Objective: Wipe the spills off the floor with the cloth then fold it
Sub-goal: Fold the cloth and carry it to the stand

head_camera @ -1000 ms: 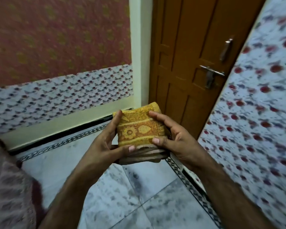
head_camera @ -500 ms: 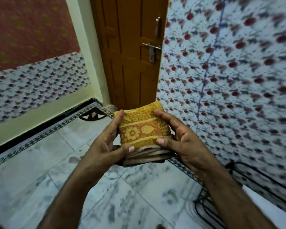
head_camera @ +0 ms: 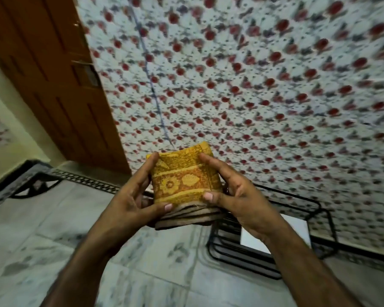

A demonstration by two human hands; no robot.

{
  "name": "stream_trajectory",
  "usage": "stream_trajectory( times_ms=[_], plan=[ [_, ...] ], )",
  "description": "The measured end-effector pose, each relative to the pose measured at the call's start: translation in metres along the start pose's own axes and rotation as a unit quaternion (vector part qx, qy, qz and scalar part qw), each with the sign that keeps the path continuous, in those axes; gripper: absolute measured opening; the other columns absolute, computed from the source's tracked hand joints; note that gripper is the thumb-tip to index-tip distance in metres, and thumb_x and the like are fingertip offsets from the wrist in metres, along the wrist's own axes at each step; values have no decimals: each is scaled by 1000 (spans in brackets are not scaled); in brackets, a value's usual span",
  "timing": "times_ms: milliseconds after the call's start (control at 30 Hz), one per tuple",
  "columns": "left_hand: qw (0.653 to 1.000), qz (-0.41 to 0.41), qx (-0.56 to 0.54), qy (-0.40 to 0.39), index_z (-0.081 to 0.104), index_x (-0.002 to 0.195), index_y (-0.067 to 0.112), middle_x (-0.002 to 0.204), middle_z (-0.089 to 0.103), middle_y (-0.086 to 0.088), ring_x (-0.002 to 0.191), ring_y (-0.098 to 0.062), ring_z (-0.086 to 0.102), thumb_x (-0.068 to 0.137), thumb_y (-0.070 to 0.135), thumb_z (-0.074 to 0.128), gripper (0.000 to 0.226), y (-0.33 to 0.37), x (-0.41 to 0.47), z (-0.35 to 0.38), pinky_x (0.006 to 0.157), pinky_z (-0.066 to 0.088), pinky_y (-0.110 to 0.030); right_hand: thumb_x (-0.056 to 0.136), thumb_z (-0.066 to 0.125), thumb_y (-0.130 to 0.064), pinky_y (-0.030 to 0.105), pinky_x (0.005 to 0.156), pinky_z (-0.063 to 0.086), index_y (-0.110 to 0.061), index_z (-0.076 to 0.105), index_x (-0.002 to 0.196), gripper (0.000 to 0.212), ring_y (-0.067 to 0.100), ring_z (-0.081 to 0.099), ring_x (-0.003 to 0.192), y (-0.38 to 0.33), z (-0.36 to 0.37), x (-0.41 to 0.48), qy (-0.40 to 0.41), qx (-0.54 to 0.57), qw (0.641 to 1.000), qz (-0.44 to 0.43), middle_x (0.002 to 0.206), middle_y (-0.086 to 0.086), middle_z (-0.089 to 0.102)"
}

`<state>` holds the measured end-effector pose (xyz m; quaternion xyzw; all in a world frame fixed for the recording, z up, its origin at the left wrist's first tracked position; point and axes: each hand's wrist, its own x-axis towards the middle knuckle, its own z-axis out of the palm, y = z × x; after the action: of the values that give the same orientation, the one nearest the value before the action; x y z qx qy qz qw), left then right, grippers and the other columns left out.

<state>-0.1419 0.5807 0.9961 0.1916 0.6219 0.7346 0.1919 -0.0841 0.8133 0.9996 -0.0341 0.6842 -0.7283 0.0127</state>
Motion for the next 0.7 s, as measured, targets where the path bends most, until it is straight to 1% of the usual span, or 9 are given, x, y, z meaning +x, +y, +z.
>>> stream_trajectory(
  times_ms=[100, 167, 200, 267, 333, 400, 533, 633, 700],
  plan=[
    [1000, -9, 5, -27, 37, 148, 44, 149, 51, 19, 112, -20, 69, 66, -2, 81, 104, -18, 22, 55, 82, 60, -35, 99, 57, 1, 37, 110, 48, -42, 55, 141, 60, 6, 55, 133, 1, -60, -28, 29, -7, 999, 13, 150, -19, 50],
    [999, -20, 4, -42, 36, 147, 47, 150, 48, 19, 105, -21, 72, 67, -1, 78, 102, -30, 37, 97, 77, 60, -33, 103, 53, -3, 42, 116, 42, -46, 55, 141, 57, 8, 49, 139, 3, -102, -49, 46, -22, 999, 18, 150, -22, 50],
    [998, -24, 4, -50, 35, 146, 49, 151, 48, 18, 97, -19, 73, 67, -1, 76, 102, -36, 43, 114, 71, 59, -29, 103, 52, -4, 43, 117, 42, -48, 54, 140, 58, 9, 48, 139, 4, -120, -58, 57, -34, 998, 23, 150, -24, 50],
    [997, -35, 6, -64, 34, 146, 51, 149, 48, 18, 80, -14, 73, 70, -4, 75, 102, -51, 57, 153, 62, 57, -24, 103, 53, -3, 43, 112, 47, -51, 53, 140, 60, 9, 51, 137, 6, -158, -78, 75, -48, 995, 35, 148, -27, 49],
    [996, -45, 16, -76, 32, 147, 49, 146, 47, 22, 71, -12, 72, 74, -10, 73, 102, -65, 69, 189, 58, 55, -22, 102, 55, -4, 40, 105, 53, -53, 51, 141, 62, 10, 55, 133, 9, -191, -96, 88, -58, 993, 48, 149, -26, 46],
    [994, -58, 28, -87, 31, 148, 50, 143, 44, 27, 72, -12, 73, 77, -10, 73, 102, -80, 80, 219, 60, 56, -22, 102, 55, -2, 35, 101, 55, -51, 49, 143, 64, 10, 56, 131, 14, -220, -111, 102, -69, 991, 60, 152, -21, 44],
    [987, -87, 40, -128, 29, 149, 51, 141, 39, 34, 91, -19, 76, 80, -8, 73, 101, -108, 113, 270, 66, 59, -25, 100, 54, 4, 32, 108, 49, -47, 46, 147, 69, 9, 50, 137, 30, -274, -134, 142, -75, 984, 75, 156, -17, 43],
    [980, -105, 53, -162, 27, 150, 50, 137, 39, 38, 91, -20, 76, 81, -8, 73, 101, -133, 144, 300, 68, 60, -27, 100, 53, 7, 29, 107, 49, -42, 45, 149, 70, 6, 51, 136, 46, -309, -140, 182, -84, 976, 90, 153, -22, 45],
    [974, -116, 66, -184, 25, 151, 50, 135, 38, 39, 88, -20, 76, 83, -6, 72, 99, -154, 168, 318, 68, 60, -27, 100, 52, 9, 28, 104, 50, -41, 44, 149, 71, 5, 52, 135, 62, -332, -141, 211, -90, 968, 102, 155, -20, 42]
  ],
)
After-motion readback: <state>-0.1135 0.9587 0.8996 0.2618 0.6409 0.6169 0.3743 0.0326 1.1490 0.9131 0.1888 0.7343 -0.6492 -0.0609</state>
